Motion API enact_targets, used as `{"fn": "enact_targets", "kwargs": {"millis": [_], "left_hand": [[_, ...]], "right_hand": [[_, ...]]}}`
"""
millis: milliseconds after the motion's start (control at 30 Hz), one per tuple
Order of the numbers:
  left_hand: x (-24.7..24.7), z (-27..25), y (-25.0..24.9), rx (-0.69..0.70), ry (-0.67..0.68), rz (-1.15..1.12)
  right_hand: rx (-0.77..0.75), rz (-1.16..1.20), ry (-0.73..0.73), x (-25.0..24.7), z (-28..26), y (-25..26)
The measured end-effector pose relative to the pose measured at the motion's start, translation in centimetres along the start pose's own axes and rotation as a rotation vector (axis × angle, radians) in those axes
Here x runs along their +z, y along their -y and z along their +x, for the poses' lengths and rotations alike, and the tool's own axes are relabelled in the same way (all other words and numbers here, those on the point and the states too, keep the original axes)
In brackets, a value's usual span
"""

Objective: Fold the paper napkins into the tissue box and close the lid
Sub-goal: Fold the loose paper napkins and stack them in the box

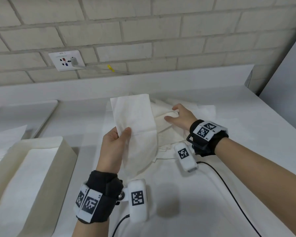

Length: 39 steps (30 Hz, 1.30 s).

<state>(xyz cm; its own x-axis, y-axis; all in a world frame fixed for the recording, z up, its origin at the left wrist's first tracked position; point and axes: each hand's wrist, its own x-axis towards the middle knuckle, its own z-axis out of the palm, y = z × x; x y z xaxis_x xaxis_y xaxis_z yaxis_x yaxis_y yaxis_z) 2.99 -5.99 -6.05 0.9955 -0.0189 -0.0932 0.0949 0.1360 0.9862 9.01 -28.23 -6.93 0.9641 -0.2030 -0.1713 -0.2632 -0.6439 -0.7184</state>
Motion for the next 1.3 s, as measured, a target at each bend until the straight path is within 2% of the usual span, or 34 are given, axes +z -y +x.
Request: {"fn": "enact_targets", "kwargs": {"millis": [67,200,267,367,467,667,900,1033,1133,1233,1300], "left_hand": [[-0.4,0.1,0.1,-0.004,-0.021,-0.019],[-1.1,0.2,0.2,-0.005,-0.067,-0.044],[-1.3,0.2,0.3,0.003,-0.068,-0.032],[-1.3,0.0,0.3,0.001,-0.055,-0.009],[-1.3,-0.3,0.3,0.006,-0.05,0.016],[-1.8,-0.4,0.3,0.025,-0.061,0.01],[-2.3,-0.3,0.6,0.16,-0.151,-0.016],[-2.3,-0.2,0.7,0.223,-0.143,0.06],[-2.1,0.0,0.9,0.182,-0.155,0.158],[-2.0,0.5,0.9,0.127,-0.17,0.147],[-1.5,0.4,0.0,0.092,-0.099,0.069]], "right_hand": [[-0.068,0.017,-0.001,0.0,0.0,0.1],[-0.143,-0.273,-0.117,0.3,-0.2,0.5],[-0.141,-0.319,-0.104,0.6,-0.2,0.7],[-0.127,-0.19,-0.055,0.7,-0.1,1.2],[-0.15,-0.1,-0.07,0.5,0.2,1.7],[-0.215,-0.112,-0.125,0.2,0.0,2.6],[-0.364,0.079,-0.348,-2.0,-1.1,3.6],[-0.375,0.172,-0.398,-3.3,-1.4,4.1],[-0.342,0.336,-0.355,-4.1,-1.6,4.7],[-0.304,0.584,-0.221,-4.2,-2.3,5.1],[-0.307,0.671,-0.109,-3.9,-3.3,5.5]]}}
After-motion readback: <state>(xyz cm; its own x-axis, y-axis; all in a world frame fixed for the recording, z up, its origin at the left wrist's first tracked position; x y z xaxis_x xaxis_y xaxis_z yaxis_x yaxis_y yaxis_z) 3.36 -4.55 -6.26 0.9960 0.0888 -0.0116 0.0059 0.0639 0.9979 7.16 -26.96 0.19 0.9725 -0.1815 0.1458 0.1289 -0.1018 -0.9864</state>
